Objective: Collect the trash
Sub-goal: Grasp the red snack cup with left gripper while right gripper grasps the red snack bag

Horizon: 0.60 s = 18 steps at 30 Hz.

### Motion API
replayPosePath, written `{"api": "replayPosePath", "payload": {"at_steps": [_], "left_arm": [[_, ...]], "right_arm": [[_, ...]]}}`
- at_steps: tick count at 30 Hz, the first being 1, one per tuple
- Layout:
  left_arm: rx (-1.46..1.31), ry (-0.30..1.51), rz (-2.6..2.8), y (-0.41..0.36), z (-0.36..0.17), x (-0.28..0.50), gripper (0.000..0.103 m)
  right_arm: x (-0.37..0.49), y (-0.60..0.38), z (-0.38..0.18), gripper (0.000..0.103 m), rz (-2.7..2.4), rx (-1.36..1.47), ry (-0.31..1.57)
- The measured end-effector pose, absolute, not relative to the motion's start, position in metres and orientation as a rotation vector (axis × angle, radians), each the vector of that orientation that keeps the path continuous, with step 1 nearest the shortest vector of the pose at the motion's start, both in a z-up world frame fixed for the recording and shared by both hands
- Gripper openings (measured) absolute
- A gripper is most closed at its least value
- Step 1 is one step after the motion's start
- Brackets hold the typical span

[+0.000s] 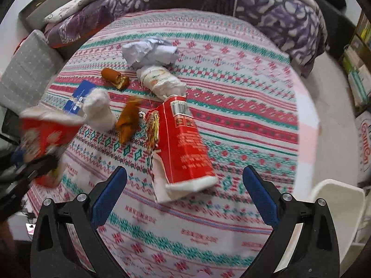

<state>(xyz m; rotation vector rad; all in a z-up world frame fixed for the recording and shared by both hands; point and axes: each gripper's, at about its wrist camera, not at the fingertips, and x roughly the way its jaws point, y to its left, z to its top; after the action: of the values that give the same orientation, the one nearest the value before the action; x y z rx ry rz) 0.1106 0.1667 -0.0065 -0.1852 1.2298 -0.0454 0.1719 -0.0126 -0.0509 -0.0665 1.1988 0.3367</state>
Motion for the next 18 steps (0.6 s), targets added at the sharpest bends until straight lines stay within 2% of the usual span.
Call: {"api": "replayPosePath", "payload": {"at_steps": [8, 9, 10, 11, 14, 18], "left_arm": [[-0.305, 1.279, -0.045, 0.182, -0.013, 0.108, 0.040], [-0.305, 1.274, -0.047, 0.182, -0.011, 0.109, 0.040], [-0.311, 1.270, -0.052, 0.182, -0.009, 0.109, 0.040], [-0.319, 1.269, -0.056, 0.184, -0.009, 0.109, 0.040], [-0.330, 1.264, -0.051, 0.189, -0.006, 0.107, 0.040], [-0.361, 1.297, -0.047, 0.192, -0.011, 0.105, 0.040]], "right_arm": [[0.185, 0.000, -0.067, 0.094, 0.302, -0.100, 1.200], [0.186, 0.001, -0.069, 0.087, 0.306, -0.094, 1.208], [0.187, 0.002, -0.071, 0.069, 0.316, -0.086, 1.224], [0.187, 0.004, -0.073, 0.060, 0.321, -0.082, 1.239], [0.184, 0.005, -0.069, 0.055, 0.333, -0.070, 1.228], [0.173, 0.007, -0.057, 0.052, 0.368, -0.015, 1.217]]}}
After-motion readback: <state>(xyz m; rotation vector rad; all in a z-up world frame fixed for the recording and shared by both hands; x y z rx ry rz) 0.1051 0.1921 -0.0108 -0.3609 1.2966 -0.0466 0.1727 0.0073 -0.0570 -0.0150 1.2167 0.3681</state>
